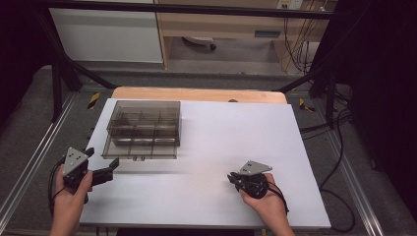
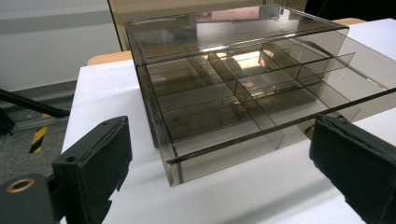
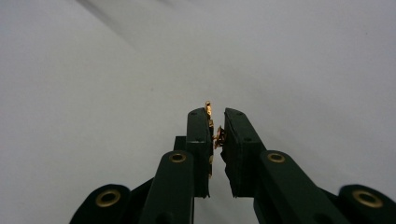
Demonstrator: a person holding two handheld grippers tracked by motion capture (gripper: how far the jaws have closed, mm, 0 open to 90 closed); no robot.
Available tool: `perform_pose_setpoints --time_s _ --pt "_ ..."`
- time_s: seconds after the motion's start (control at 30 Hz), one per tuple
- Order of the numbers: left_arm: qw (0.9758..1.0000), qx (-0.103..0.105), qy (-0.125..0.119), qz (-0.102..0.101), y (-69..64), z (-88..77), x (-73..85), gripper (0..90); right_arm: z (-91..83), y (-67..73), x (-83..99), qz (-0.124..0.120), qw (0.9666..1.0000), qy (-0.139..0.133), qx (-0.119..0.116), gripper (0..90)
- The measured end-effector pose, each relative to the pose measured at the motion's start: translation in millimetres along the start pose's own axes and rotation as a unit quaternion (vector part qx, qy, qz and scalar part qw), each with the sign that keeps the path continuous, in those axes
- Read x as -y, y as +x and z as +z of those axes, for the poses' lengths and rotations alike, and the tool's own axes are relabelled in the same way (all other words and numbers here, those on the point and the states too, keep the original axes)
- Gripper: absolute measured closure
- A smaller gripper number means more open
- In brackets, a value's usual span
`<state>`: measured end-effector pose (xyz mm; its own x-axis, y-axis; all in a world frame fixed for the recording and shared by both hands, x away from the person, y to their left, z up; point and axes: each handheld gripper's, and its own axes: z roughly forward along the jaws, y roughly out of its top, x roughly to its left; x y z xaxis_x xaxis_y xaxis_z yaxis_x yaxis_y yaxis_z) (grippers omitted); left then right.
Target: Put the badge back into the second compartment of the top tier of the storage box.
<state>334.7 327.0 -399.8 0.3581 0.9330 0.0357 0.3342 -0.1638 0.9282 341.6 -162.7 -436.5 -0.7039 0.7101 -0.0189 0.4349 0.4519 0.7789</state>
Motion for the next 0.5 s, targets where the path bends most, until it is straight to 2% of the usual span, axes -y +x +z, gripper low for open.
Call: perform_pose_setpoints --time_s 0.03,0.1,0.23,0.4,0.5 --pt "1.0 -0.001 0.001 0.0 -0.4 0.1 0.2 6.3 -1.6 1.1 -1.6 0.003 1.0 -0.007 -0.002 81.1" --pt "1.0 -0.002 0.001 -0.001 -0.6 -0.2 0.0 6.6 -3.9 4.6 -3.7 0.0 0.9999 -0.008 0.014 81.0" --pt "1.0 0.002 -0.002 0.001 -1.3 0.2 -0.6 6.6 -1.5 6.7 -3.0 -0.012 0.9997 0.002 0.022 81.0" --pt "0.9999 -0.003 -0.011 -0.003 -1.3 -1.4 -1.7 6.7 4.5 9.4 -6.0 -0.013 0.9998 0.002 0.013 81.0" --pt "0.9999 0.003 -0.009 -0.008 -0.5 -1.6 -1.6 6.8 12.7 14.9 -9.1 -0.03 0.9995 0.009 -0.003 81.1"
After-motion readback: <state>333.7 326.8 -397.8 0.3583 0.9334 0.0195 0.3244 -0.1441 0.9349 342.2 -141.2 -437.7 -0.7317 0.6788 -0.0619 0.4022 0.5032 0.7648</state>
